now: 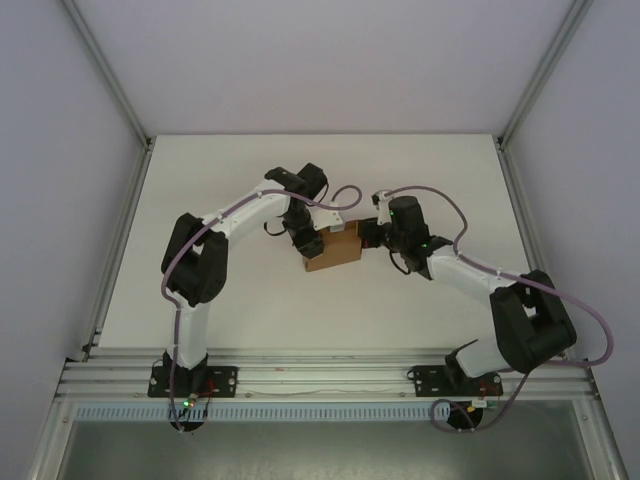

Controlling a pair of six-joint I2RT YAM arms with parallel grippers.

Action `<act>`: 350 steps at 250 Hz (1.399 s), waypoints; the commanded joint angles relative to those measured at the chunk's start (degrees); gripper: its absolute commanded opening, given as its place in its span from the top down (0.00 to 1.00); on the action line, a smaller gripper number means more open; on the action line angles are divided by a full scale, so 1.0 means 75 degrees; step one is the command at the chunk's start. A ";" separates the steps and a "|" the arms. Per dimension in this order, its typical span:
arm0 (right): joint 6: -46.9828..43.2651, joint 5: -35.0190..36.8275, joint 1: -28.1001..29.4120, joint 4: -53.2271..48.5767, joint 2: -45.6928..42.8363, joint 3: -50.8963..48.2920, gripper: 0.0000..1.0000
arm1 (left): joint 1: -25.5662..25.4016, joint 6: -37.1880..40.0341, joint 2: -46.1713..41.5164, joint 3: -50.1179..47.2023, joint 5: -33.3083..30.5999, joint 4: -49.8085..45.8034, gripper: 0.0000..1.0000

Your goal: Assemble paper box

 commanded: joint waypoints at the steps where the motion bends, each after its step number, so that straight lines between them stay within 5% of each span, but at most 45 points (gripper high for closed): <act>1: 0.0713 0.0121 0.0142 -0.1144 0.0209 -0.0308 1.00 | -0.0058 -0.0065 0.0189 -0.0017 -0.0252 0.0615 0.74; 58: 0.1228 0.0603 0.0137 -0.2816 0.0122 0.0922 1.00 | -0.0055 -0.0007 0.0090 -0.0118 -0.0412 0.0548 0.74; 226: -0.0812 0.1349 0.0140 -0.1018 -0.0143 -0.0905 1.00 | 0.0000 0.0571 0.0002 -0.0336 -0.0267 0.0432 0.75; 262: -0.0857 0.1969 0.0140 -0.1271 -0.0231 -0.0399 1.00 | 0.0039 0.0711 -0.0008 -0.0255 -0.0251 0.0284 0.76; 350: -0.1243 0.1550 0.0152 -0.1631 0.0000 0.0069 1.00 | 0.0038 0.1002 -0.0119 -0.0425 -0.0122 0.0307 0.76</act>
